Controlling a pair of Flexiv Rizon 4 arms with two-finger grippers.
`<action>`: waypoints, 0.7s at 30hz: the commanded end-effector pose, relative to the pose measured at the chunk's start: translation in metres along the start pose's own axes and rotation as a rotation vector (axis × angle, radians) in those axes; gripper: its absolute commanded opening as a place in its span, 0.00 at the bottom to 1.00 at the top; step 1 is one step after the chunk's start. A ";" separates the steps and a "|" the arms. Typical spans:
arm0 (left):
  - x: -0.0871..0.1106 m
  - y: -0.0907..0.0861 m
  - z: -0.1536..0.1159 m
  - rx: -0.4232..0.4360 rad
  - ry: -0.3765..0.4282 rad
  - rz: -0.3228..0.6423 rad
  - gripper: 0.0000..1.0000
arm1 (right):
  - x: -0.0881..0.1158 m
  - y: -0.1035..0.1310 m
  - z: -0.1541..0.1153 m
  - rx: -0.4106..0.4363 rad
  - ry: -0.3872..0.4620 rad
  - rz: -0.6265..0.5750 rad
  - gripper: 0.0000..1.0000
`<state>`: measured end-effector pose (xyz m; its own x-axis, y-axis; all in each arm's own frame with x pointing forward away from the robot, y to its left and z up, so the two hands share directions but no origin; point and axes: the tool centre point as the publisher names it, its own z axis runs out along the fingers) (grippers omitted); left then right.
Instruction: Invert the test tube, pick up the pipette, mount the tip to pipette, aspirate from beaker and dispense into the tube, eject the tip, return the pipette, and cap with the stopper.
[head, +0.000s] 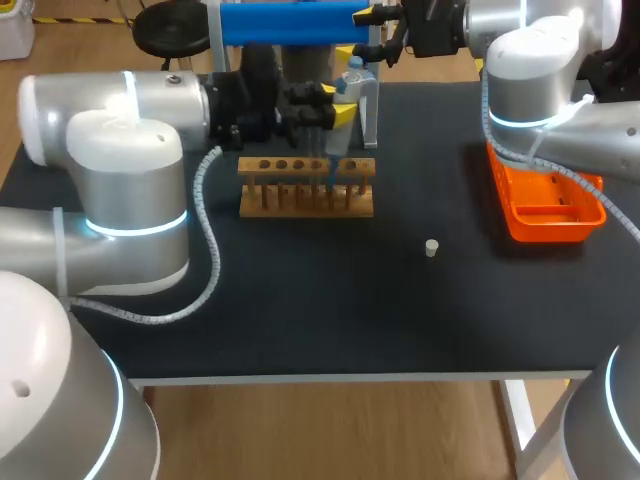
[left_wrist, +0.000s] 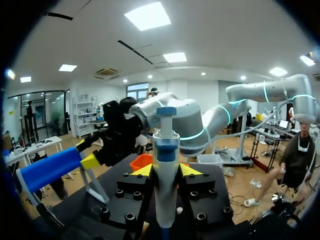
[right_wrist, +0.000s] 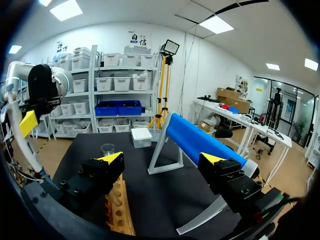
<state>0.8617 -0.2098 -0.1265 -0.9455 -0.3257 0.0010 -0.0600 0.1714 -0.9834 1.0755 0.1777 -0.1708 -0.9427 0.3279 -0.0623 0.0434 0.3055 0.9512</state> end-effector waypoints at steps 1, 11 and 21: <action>-0.007 -0.004 -0.042 -0.050 -0.034 -0.001 0.00 | 0.001 0.000 0.000 0.000 -0.003 0.000 1.00; -0.064 0.009 -0.076 -0.072 -0.119 0.003 0.00 | 0.001 0.000 0.000 0.000 -0.003 0.000 1.00; -0.124 0.024 -0.086 -0.046 -0.186 -0.010 0.00 | 0.001 0.000 0.000 0.000 -0.003 0.000 1.00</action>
<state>0.9369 -0.0852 -0.1303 -0.8666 -0.4981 -0.0291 -0.0975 0.2263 -0.9692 1.0755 0.1777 -0.1708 -0.9426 0.3281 -0.0624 0.0434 0.3054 0.9512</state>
